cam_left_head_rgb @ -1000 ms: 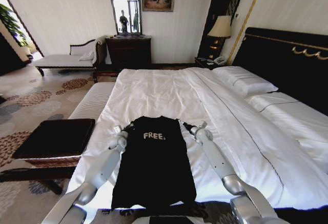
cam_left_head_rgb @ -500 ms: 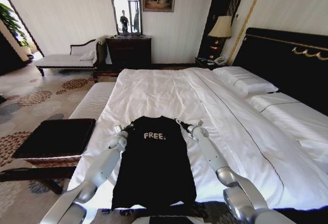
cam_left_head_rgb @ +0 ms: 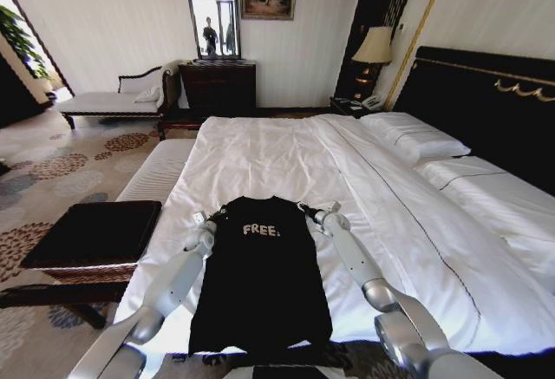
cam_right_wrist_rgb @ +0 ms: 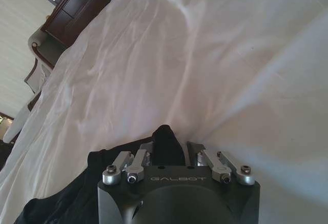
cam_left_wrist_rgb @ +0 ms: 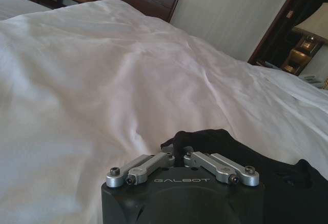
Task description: Fold the clothes on the bed and place them into the basket.
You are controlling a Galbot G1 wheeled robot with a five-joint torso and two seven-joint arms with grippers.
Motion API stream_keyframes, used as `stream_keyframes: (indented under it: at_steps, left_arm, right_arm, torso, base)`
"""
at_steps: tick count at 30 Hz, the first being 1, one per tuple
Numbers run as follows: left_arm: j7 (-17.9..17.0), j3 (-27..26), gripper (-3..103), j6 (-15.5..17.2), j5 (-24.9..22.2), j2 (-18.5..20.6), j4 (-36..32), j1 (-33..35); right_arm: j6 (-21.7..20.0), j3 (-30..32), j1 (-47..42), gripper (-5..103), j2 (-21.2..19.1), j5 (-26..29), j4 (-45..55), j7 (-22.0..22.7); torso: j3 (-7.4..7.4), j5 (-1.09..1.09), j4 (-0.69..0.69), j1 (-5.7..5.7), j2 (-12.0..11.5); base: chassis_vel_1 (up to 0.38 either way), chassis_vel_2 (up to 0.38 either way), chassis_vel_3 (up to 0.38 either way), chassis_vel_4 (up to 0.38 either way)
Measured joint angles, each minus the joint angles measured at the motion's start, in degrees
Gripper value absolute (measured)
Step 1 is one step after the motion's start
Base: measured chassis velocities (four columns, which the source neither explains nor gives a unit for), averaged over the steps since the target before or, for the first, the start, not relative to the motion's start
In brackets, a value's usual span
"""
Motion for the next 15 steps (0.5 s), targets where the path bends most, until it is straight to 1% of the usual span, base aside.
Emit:
stream_keyframes:
  at_steps: [1, 4, 6, 9, 10, 11, 15]
  left_arm:
    - [0.0, 0.0, 2, 0.0, -0.1, 0.1, -0.1, 0.0]
    - [-0.3, -0.1, 2, 0.1, -0.5, 0.3, -0.3, 0.0]
    - [-0.4, -0.1, 2, 0.1, -0.5, 0.3, -0.4, 0.0]
    - [-0.7, -0.1, 2, 0.1, -1.0, 0.7, -0.9, -0.1]
    - [-0.7, -0.1, 2, 0.1, -1.0, 0.7, -0.9, -0.1]
    - [-0.8, -0.1, 2, 0.1, -1.2, 0.8, -1.2, 0.0]
    - [-1.4, -0.4, 2, 0.5, -2.1, 1.3, -2.4, 0.2]
  right_arm:
    - [0.0, 0.0, -0.1, 36, 0.0, 0.0, 0.2, 0.0]
    - [0.0, -0.1, -0.3, 20, -0.1, -0.1, 0.8, 0.1]
    - [0.0, -0.1, -0.3, 20, -0.1, -0.1, 0.8, 0.1]
    - [0.0, -0.1, -0.7, 4, -0.3, -0.1, 1.8, 0.3]
    - [0.0, -0.1, -0.7, 4, -0.3, -0.1, 1.8, 0.3]
    - [0.0, -0.1, -0.9, 2, -0.5, -0.1, 2.5, 0.5]
    - [0.0, -0.5, -1.7, 1, -1.1, -0.3, 4.4, 0.7]
  torso:
    - [0.00, 0.00, 0.00, 0.00, 0.0]
    - [0.00, 0.00, 0.01, 0.00, 0.0]
    - [0.00, 0.00, 0.01, 0.00, 0.0]
    - [0.00, 0.00, 0.00, 0.00, 0.0]
    - [0.00, 0.00, 0.00, 0.00, 0.0]
    - [0.00, 0.00, 0.00, 0.00, 0.0]
    - [0.00, -0.01, 0.00, 0.00, 0.0]
  base:
    - [0.000, 0.000, 0.000, 0.000]
    - [0.000, 0.000, 0.000, 0.000]
    - [0.000, 0.000, 0.000, 0.000]
    - [0.000, 0.000, 0.000, 0.000]
    - [0.000, 0.000, 0.000, 0.000]
    - [0.000, 0.000, 0.000, 0.000]
    - [0.000, 0.000, 0.000, 0.000]
